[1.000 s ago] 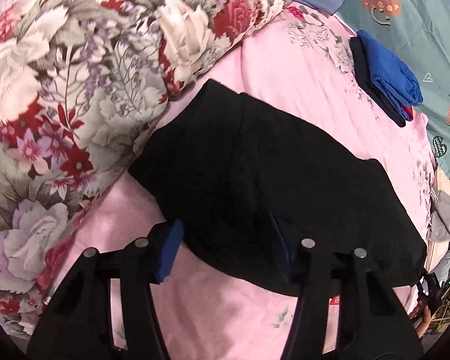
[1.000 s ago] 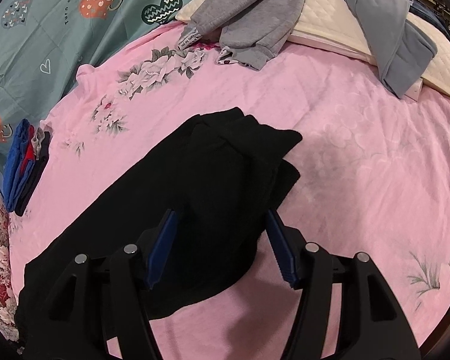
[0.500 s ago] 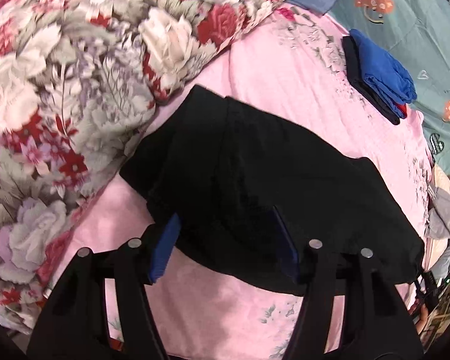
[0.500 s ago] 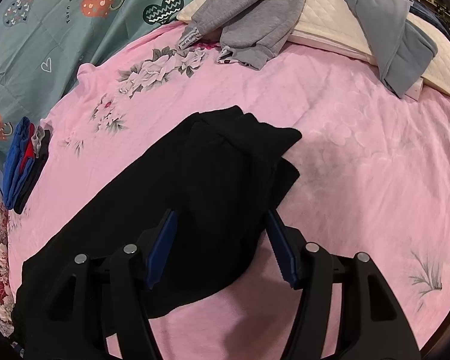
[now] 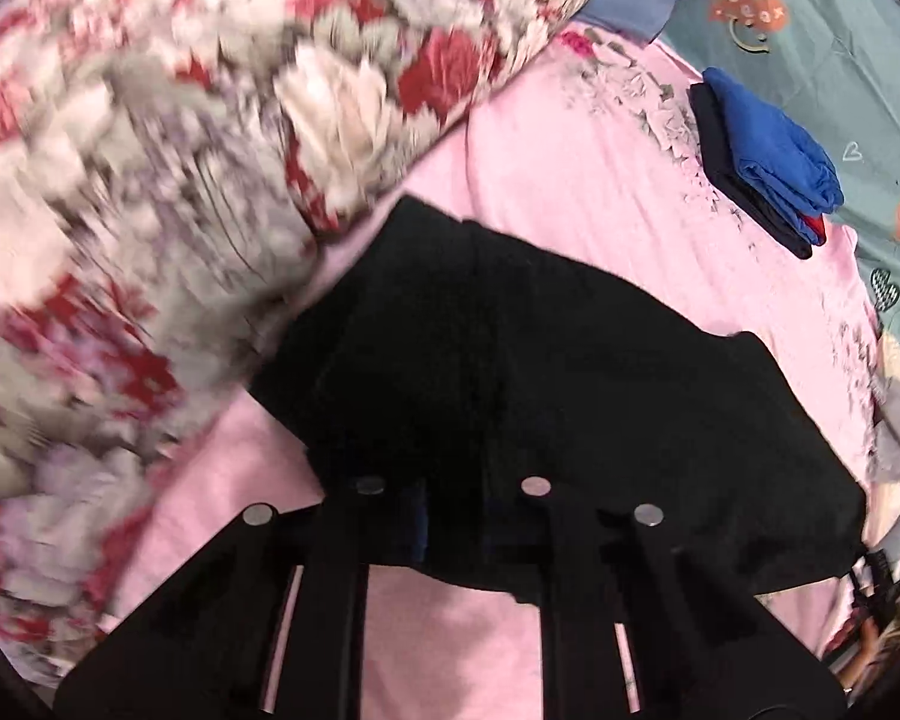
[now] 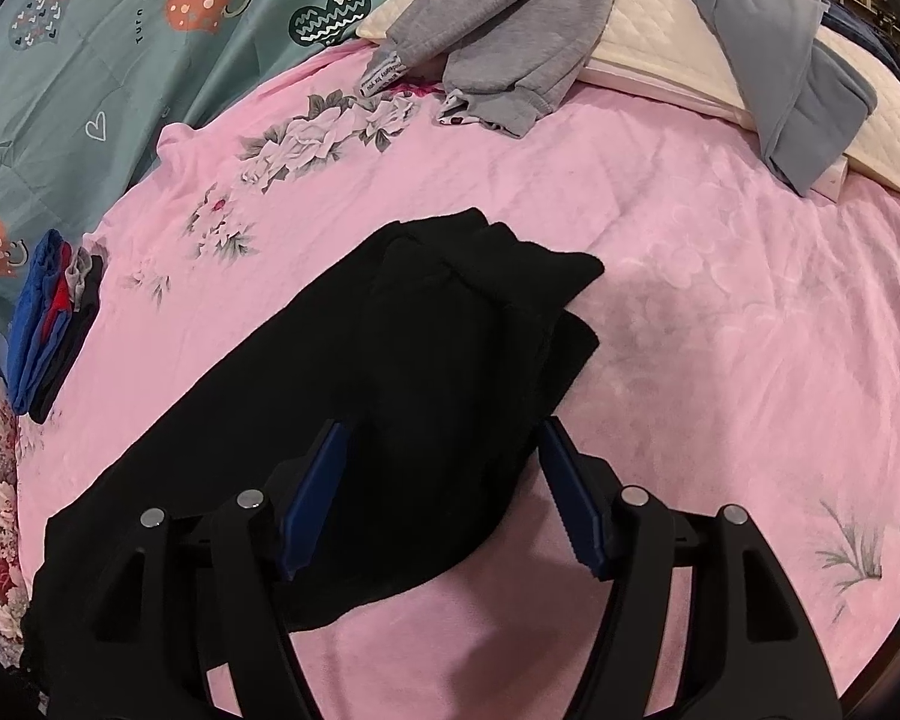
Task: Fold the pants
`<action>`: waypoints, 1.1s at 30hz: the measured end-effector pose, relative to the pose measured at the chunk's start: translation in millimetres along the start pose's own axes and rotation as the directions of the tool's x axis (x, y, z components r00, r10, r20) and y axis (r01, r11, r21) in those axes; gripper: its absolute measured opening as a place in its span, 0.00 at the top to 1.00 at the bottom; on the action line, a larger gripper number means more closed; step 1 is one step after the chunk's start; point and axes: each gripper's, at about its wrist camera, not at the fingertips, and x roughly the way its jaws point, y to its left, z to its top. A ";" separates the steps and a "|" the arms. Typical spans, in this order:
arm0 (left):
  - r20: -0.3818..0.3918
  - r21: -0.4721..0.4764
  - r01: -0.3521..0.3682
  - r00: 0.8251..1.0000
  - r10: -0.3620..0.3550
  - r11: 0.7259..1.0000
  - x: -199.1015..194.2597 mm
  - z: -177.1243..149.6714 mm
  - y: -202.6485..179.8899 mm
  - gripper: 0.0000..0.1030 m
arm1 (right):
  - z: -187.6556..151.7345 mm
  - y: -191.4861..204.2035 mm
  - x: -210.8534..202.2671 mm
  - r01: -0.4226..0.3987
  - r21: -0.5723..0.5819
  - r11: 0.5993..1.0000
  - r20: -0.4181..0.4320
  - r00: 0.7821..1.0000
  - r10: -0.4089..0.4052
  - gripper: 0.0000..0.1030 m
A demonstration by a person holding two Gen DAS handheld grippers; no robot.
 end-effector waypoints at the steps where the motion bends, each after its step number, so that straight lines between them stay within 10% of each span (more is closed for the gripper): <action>1: 0.000 0.003 -0.003 1.000 0.003 1.000 -2.2 1.4 1.1 0.88 | -0.1 0.0 -1.1 -0.001 0.003 1.000 0.003 1.000 0.001 0.35; 15: -0.021 0.049 -0.123 0.992 0.125 0.991 17.2 2.7 10.7 0.74 | -0.5 -9.7 -1.3 -0.045 0.049 0.998 -0.028 0.999 0.047 0.35; 18: 0.038 0.034 -0.123 0.992 0.122 0.992 -3.1 4.8 6.9 0.40 | 2.7 -9.8 5.9 -0.070 0.079 0.994 -0.047 0.996 0.074 0.35; 22: 0.204 0.079 -0.135 0.972 0.117 0.988 -42.7 2.9 -8.6 0.19 | 8.2 -7.2 10.7 -0.092 0.072 0.993 -0.039 0.995 0.095 0.35; 24: 0.218 0.111 -0.080 0.974 0.054 0.991 -44.5 4.9 -20.5 0.15 | 10.8 -9.4 14.5 -0.090 0.069 0.994 -0.033 0.995 0.092 0.53; 27: 0.143 0.171 0.020 0.989 -0.045 0.985 -23.1 -0.1 -42.1 0.15 | 10.7 -19.0 20.6 -0.134 0.123 0.983 -0.044 0.989 0.140 0.81; 33: -0.040 0.208 0.030 0.999 -0.022 0.978 42.1 -14.4 -62.0 0.17 | 6.6 -19.7 9.4 -0.130 0.121 0.984 -0.006 0.991 0.132 0.83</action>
